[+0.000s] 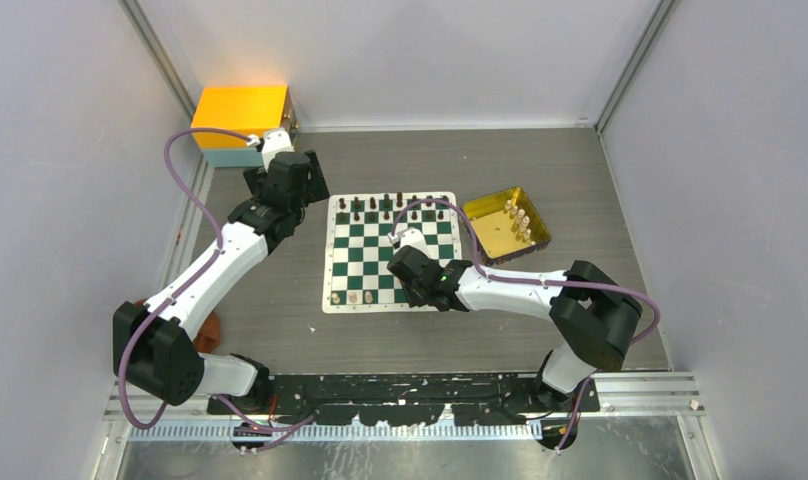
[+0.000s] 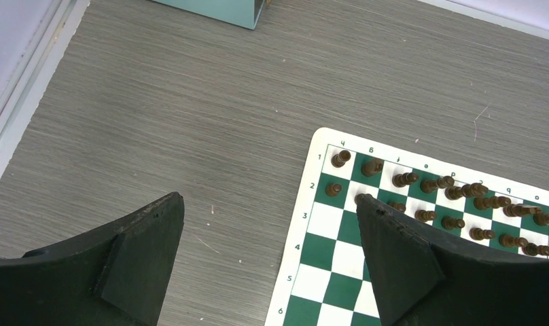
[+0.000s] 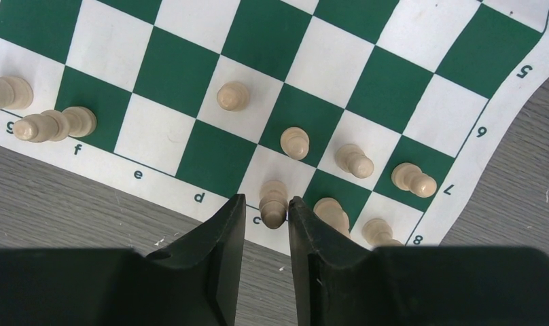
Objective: Set up the chess pieces on the board
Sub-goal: Place the chess piece on the chessboard.
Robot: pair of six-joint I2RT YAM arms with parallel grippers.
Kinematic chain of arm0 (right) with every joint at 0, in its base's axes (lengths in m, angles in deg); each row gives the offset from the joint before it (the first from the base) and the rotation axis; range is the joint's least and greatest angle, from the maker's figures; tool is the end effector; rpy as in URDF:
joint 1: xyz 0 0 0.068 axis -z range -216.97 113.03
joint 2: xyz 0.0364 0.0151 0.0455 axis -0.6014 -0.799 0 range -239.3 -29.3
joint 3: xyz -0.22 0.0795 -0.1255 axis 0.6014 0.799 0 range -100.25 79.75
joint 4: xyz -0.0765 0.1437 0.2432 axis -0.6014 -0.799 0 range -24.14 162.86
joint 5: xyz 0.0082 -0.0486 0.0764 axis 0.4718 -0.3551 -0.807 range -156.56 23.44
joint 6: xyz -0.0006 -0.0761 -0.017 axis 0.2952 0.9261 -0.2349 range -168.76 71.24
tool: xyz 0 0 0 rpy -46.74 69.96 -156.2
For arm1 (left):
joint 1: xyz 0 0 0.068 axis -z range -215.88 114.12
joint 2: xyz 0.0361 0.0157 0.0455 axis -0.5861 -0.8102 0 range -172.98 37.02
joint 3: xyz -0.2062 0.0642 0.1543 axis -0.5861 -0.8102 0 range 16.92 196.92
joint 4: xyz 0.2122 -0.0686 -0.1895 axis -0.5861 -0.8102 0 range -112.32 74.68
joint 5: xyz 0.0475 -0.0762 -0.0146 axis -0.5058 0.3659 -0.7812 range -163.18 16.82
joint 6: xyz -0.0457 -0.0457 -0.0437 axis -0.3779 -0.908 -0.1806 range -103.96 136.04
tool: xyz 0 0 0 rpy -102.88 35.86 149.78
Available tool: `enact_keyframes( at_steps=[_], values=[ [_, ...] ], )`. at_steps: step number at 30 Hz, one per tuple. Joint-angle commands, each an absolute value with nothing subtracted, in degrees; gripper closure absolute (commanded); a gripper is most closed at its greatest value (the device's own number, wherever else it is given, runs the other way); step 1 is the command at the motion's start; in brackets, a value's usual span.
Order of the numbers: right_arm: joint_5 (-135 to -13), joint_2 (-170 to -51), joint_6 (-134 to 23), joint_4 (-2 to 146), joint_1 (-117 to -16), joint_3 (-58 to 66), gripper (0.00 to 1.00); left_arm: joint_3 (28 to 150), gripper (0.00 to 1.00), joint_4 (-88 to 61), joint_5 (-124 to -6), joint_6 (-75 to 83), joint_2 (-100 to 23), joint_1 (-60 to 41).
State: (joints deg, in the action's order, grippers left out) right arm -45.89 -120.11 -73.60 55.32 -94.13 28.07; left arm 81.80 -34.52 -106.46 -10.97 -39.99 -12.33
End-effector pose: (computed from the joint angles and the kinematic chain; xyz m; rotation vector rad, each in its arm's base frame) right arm 0.2107 0.2832 0.1271 -0.5578 2.4102 0.1454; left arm 0.3425 -0.1095 0.2959 -0.3946 1.9822 0.0605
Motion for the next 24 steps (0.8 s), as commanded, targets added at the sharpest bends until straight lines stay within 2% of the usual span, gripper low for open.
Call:
enact_keyframes(
  at_steps=[1, 24],
  values=[
    [-45.19, -119.35, -72.67, 56.88, -94.44, 27.28, 0.64, 82.22, 0.02, -33.46, -106.76, -10.93, -39.72, -12.2],
    [-43.96, -113.03, -70.98, 52.53, -94.44, 23.82, 0.62, 83.54, 0.02, -33.42, -106.77, -10.76, -39.97, -12.18]
  ],
)
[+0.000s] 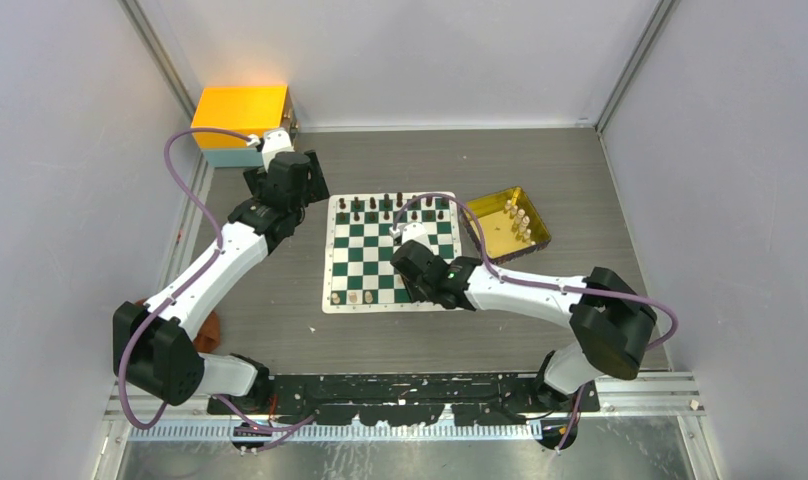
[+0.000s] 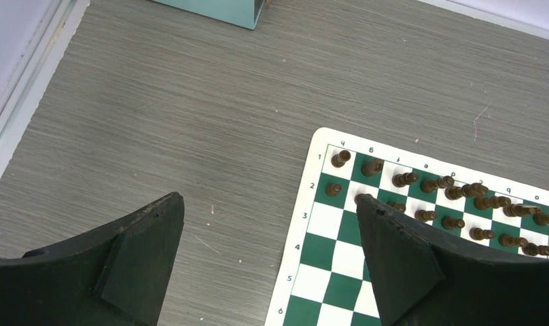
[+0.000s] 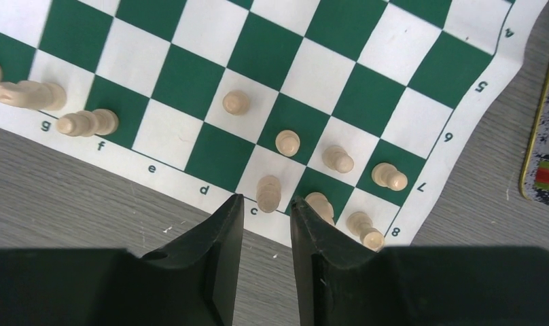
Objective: Set up the chess pieces on the board
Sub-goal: Place the chess piece on the chessboard, then pick up the chess piece from the storage box.
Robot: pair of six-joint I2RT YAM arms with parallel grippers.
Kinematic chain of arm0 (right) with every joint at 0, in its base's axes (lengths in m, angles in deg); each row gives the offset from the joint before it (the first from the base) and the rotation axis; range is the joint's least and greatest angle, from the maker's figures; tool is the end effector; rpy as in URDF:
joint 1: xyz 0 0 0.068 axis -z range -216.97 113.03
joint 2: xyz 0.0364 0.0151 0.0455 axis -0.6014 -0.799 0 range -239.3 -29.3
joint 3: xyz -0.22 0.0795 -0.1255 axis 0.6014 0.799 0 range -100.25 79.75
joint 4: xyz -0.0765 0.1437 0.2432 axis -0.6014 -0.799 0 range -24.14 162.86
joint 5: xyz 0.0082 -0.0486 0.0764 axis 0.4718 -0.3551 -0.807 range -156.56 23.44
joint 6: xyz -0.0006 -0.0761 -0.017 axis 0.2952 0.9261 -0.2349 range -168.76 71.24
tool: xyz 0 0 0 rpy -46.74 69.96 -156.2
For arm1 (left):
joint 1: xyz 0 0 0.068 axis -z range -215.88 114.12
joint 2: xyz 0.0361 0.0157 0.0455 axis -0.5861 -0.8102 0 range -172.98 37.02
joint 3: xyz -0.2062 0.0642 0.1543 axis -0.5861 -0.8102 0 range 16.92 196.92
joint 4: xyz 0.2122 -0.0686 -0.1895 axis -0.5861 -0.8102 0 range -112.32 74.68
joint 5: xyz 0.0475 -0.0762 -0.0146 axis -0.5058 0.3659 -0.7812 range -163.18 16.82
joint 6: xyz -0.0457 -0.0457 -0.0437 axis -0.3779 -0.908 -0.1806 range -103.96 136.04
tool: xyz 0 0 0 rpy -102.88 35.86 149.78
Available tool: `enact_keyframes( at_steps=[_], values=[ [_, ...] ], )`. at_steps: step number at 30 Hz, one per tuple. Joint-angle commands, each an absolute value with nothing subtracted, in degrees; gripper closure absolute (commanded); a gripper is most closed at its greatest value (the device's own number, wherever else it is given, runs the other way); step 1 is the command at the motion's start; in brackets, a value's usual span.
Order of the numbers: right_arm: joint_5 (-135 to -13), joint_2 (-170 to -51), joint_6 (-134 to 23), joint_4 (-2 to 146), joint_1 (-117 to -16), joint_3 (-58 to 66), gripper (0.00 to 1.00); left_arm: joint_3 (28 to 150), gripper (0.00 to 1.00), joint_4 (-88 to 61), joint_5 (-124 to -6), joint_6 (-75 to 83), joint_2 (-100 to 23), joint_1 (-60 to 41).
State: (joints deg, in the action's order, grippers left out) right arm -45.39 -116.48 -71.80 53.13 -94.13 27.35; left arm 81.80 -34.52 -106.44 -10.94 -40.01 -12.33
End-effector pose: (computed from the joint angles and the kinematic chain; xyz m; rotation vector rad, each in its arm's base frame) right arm 0.2095 0.2803 0.1495 -0.5749 2.3703 0.1540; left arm 0.3425 -0.1095 0.2958 -0.3938 1.9828 0.0607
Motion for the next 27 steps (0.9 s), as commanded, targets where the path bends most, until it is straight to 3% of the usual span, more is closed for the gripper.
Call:
enact_keyframes(
  at_steps=[1, 15, 27],
  values=[
    [-43.97, -112.76, -70.96, 52.12, -94.45, 23.51, 0.62, 83.54, 0.02, -33.42, -106.76, -10.84, -39.97, -12.16],
    [-34.12, -110.16, -70.01, 44.84, -91.58, 13.29, 0.62, 83.37, 0.02, -33.43, -106.43, -11.2, -40.06, -12.15],
    [-32.79, -115.86, -74.11, 40.65, -66.8, 7.94, 0.62, 83.19, 0.02, -33.31, -106.14, -11.37, -39.8, -12.23]
  ],
)
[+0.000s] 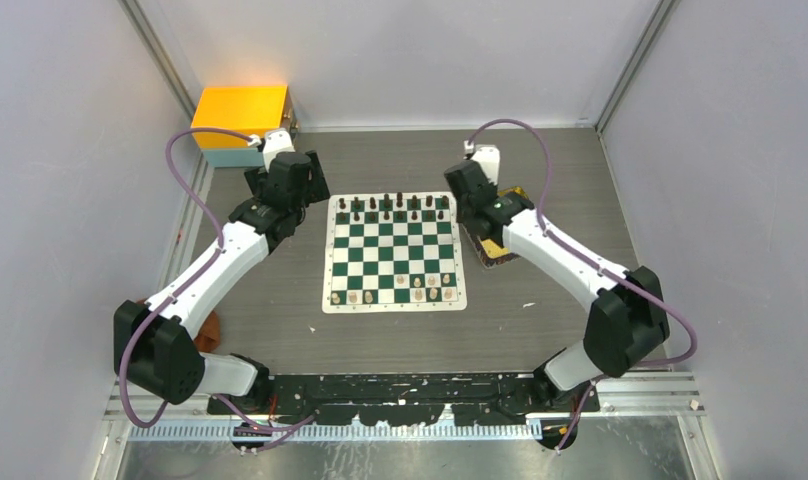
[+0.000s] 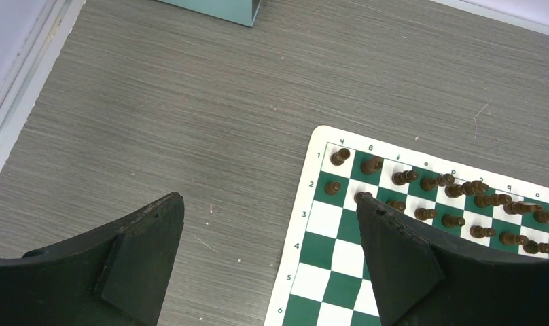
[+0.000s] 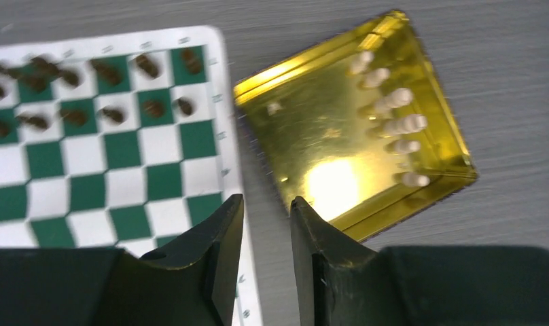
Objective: Set up the chess pieces on the board
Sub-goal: Pick up the chess piece from the storage box.
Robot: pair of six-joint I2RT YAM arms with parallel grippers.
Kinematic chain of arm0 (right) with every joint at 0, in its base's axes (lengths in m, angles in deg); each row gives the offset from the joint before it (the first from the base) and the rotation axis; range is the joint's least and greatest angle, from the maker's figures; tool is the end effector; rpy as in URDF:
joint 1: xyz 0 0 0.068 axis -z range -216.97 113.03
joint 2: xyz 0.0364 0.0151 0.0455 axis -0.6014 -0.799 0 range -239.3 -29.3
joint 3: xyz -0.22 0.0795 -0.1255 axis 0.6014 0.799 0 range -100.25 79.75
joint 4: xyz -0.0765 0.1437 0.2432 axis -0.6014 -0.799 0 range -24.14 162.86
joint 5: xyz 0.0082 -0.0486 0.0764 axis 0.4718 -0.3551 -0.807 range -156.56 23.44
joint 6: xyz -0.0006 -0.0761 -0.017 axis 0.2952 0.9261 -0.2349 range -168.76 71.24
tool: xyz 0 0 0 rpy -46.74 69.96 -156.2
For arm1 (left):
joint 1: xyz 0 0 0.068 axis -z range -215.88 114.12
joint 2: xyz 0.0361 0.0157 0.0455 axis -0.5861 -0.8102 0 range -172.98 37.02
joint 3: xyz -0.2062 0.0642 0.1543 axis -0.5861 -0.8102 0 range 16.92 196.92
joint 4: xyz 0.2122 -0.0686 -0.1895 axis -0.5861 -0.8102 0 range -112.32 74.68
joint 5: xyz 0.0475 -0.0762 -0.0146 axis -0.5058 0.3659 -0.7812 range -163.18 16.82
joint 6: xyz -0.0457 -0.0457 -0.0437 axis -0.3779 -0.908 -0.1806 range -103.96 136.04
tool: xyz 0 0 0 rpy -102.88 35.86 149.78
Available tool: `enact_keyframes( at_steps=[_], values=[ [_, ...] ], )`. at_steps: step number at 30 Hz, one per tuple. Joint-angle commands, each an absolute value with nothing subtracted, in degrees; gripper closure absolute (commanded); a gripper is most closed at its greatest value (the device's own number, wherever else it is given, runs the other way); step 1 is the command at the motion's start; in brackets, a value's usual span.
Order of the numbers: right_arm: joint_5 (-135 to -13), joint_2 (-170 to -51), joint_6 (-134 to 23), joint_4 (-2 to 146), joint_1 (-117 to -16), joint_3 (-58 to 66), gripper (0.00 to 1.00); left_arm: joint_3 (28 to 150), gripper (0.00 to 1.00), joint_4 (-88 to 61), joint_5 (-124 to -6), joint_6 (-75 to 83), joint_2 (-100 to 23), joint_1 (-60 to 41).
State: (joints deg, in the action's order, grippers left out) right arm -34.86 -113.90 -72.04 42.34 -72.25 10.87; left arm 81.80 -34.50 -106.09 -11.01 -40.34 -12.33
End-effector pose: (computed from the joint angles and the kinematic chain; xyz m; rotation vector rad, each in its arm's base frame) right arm 0.3224 0.1853 0.2569 0.0198 2.2349 -0.1135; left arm 0.3435 -0.1103 0.2938 -0.3906 1.9897 0.0572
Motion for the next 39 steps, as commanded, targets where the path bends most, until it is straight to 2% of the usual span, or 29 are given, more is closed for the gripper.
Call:
enact_keyframes(
  at_steps=[1, 8, 16, 39],
  values=[
    [-33.23, -116.52, -74.58, 40.38, -64.84, 7.7, 0.62, 83.19, 0.02, -33.31, -106.14, -11.28, -39.73, -12.17],
    [-36.54, -119.97, -77.83, 39.42, -54.68, 7.18, 0.62, 82.85, 0.02, -33.2, -106.23, -11.11, -39.45, -12.21],
    [-37.06, -121.76, -79.91, 39.3, -48.6, 7.08, 0.62, 82.58, 0.02, -32.84, -106.14, -11.12, -39.63, -12.24],
    [-41.1, -126.67, -80.99, 42.15, -43.8, 7.28, 0.62, 82.92, 0.02, -32.6, -106.23, -10.53, -40.4, -12.24]
  ],
)
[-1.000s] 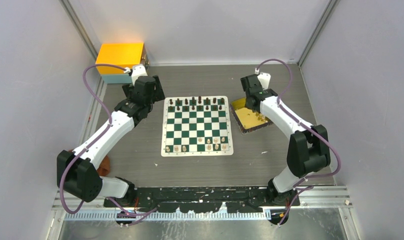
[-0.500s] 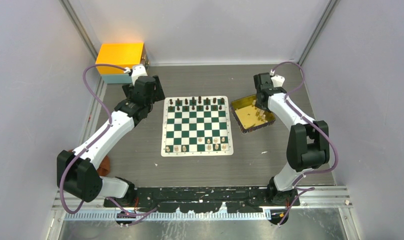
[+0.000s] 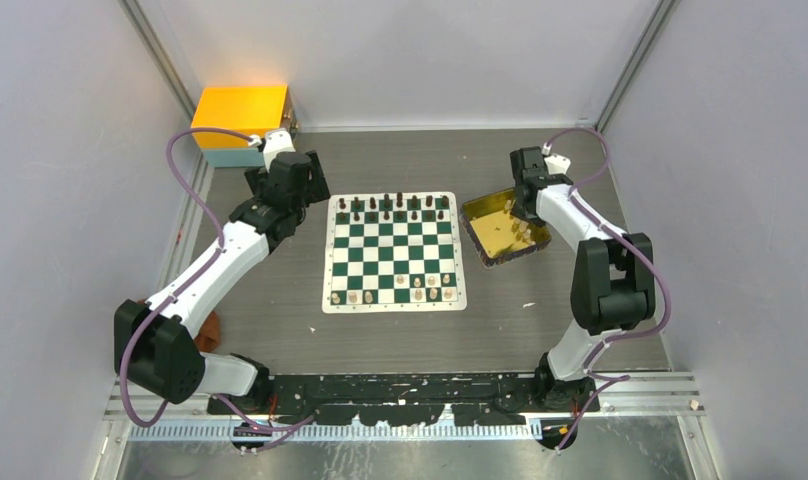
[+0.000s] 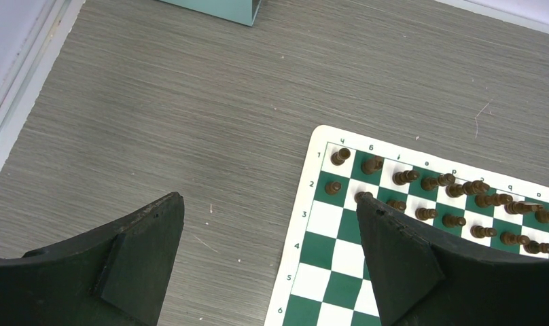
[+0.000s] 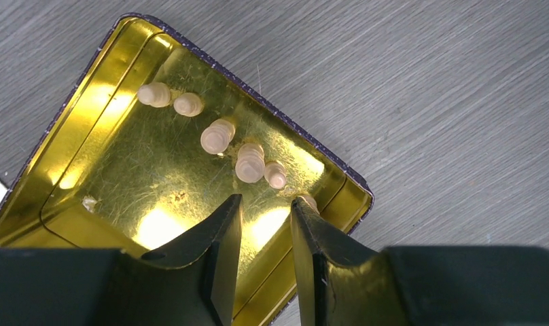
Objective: Set up the chess pieces on the board
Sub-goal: Pick up the chess piece from the storage box.
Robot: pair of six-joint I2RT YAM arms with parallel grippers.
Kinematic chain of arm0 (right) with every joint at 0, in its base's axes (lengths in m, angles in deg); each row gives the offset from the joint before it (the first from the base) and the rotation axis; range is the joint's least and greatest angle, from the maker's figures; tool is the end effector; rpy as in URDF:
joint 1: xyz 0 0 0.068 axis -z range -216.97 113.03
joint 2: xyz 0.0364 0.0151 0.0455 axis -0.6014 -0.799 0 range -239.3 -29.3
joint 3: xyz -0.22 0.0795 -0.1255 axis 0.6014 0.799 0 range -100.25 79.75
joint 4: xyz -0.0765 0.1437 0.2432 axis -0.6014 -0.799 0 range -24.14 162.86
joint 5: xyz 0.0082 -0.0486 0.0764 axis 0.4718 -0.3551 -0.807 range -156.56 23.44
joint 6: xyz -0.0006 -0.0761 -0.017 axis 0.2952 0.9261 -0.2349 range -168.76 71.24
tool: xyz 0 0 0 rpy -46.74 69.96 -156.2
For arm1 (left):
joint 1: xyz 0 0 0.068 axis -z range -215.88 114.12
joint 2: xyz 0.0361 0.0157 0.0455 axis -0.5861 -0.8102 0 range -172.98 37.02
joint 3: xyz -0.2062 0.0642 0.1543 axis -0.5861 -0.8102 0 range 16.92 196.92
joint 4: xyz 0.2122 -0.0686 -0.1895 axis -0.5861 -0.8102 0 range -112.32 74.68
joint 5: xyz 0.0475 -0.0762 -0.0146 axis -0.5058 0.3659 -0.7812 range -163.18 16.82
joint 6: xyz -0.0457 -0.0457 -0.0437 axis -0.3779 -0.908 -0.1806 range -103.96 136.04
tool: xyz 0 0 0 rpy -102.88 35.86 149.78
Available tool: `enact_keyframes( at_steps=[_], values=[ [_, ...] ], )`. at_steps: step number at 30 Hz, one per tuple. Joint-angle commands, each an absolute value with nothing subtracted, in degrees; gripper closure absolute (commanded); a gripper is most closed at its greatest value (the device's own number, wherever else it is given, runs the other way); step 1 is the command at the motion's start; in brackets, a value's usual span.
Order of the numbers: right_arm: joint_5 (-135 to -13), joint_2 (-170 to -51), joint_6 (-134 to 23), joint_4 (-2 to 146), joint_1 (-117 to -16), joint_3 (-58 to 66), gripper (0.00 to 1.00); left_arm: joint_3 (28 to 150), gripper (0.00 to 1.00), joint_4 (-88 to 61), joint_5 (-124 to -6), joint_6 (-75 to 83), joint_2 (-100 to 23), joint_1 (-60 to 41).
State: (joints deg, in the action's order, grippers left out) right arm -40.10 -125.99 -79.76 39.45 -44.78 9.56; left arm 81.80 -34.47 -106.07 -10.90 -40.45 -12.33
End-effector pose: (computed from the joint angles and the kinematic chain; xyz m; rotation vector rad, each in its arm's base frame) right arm 0.3929 0.0240 0.1823 0.6524 2.3988 -0.3283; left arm 0.3439 -0.1105 0.2932 -0.3882 1.9914 0.0589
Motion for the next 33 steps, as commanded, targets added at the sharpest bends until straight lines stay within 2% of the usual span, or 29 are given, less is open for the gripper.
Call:
enact_keyframes(
  at_steps=[1, 33],
  values=[
    [-41.4, -126.99, -81.01, 42.26, -43.72, 7.13, 0.62, 82.93, 0.02, -32.55, -106.23, -10.44, -40.41, -12.24],
    [-43.95, -131.9, -80.74, 43.87, -42.3, 5.15, 0.63, 83.37, 0.02, -32.45, -106.84, -9.18, -41.55, -12.38]
  ],
)
